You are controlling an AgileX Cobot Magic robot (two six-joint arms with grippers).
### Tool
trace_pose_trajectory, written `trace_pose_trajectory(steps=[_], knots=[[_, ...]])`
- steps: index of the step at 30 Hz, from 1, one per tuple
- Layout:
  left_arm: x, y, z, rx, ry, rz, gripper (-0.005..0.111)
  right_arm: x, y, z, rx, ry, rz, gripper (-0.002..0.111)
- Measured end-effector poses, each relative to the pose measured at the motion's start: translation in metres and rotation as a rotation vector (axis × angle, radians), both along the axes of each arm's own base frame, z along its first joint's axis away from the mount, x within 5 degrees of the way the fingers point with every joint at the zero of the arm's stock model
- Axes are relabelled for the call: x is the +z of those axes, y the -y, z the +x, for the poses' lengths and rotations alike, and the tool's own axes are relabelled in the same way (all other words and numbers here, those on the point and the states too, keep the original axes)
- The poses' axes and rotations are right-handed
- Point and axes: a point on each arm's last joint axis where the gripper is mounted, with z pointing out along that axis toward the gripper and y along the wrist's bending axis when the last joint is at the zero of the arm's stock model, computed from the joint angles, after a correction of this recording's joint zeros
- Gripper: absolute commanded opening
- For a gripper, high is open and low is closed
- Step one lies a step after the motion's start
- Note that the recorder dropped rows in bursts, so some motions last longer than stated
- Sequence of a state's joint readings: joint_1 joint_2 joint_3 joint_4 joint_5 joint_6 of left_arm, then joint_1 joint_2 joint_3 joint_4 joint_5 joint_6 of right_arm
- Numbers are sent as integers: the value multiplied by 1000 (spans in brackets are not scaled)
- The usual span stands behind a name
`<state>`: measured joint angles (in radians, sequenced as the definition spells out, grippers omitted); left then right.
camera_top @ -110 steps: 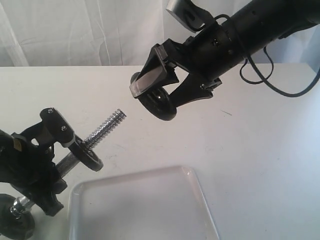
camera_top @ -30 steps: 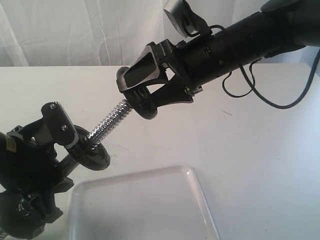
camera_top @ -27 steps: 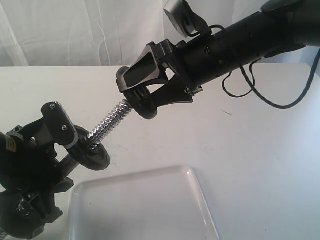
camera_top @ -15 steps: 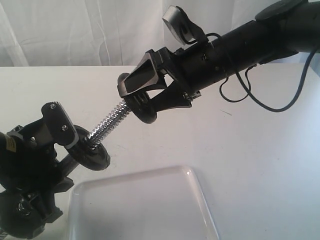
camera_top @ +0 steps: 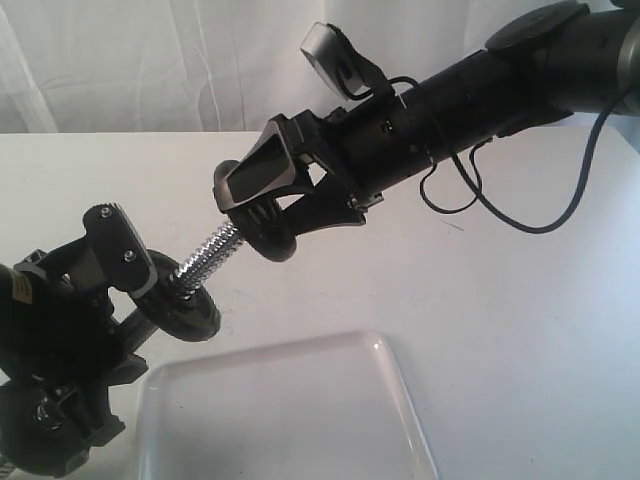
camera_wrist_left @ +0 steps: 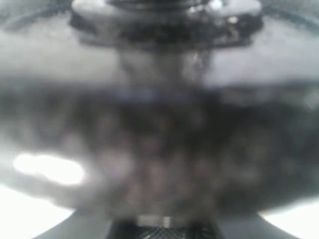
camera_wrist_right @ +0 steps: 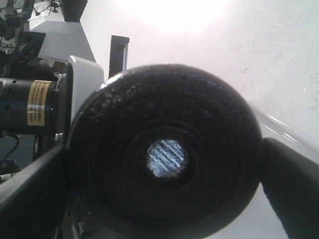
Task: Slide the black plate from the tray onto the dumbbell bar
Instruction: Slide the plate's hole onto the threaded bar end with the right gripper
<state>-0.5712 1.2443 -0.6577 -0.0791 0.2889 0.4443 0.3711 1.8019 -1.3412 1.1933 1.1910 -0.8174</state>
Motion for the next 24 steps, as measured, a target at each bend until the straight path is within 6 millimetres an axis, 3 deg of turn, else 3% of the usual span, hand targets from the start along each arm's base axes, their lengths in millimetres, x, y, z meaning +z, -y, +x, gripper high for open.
trace_pose_trajectory(steps=[18, 21, 22, 24], knots=[[0, 0, 0, -16, 5, 13, 0, -15, -23, -7, 48, -23, -19, 3], [0, 0, 0, -15, 8, 11, 0, -14, -24, -7, 53, -3, -1, 40], [0, 0, 0, -14, 8, 11, 0, -14, -24, -6, 51, -3, -1, 63], [0, 0, 0, -14, 10, 9, 0, -13, -24, -6, 52, 3, 1, 84]])
